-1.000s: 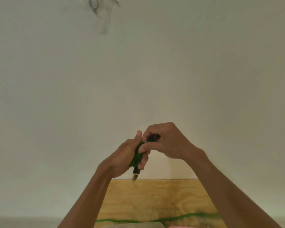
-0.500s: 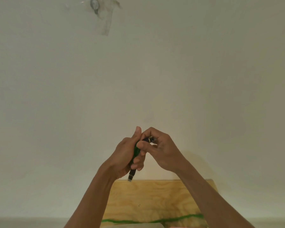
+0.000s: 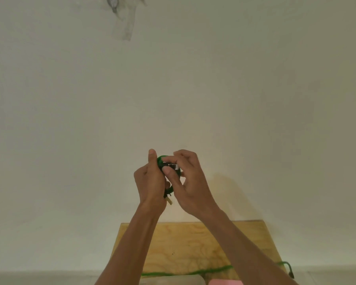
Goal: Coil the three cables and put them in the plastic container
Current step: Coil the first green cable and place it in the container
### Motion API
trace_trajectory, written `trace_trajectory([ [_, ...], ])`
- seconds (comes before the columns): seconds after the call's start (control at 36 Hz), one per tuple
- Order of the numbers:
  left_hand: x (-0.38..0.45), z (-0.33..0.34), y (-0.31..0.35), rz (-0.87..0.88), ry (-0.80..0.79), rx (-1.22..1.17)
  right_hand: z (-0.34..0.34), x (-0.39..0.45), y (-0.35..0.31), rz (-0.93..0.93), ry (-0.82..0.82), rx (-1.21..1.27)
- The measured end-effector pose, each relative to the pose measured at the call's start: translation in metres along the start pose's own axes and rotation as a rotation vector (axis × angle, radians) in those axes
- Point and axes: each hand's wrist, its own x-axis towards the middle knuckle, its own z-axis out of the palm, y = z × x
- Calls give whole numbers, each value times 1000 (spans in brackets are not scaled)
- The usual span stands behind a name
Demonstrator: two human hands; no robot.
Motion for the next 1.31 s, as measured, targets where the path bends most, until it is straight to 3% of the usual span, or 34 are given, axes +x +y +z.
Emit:
trace_trajectory([
  [0.08, -2, 0, 2, 31, 8, -42, 10, -6, 3, 32, 197, -58],
  [0.17, -2, -4, 0, 61, -12, -22, 15, -8, 0, 75, 238, -62],
  [0.22, -1, -6, -2, 80, -39, 8, 13, -8, -2, 94, 225, -63],
  [0.39, 6, -18, -6, 151, -178, 137, -6, -6, -6, 103, -17, -80],
  [0.69, 6, -26, -1, 28, -308, 26, 7, -11, 2, 170, 171, 18],
  [0.81, 6, -33, -3, -65, -331, -37, 0, -6, 1, 331, 95, 169],
  [0.94, 3, -35, -1, -107, -375, -77, 5, -8, 0, 364, 31, 398],
  [1.17, 0, -35, -9, 65, -450, 65, 4, -9, 5, 324, 138, 87],
  [1.31, -5, -34, -13, 162, -438, 171, 3, -8, 7, 287, 108, 42],
])
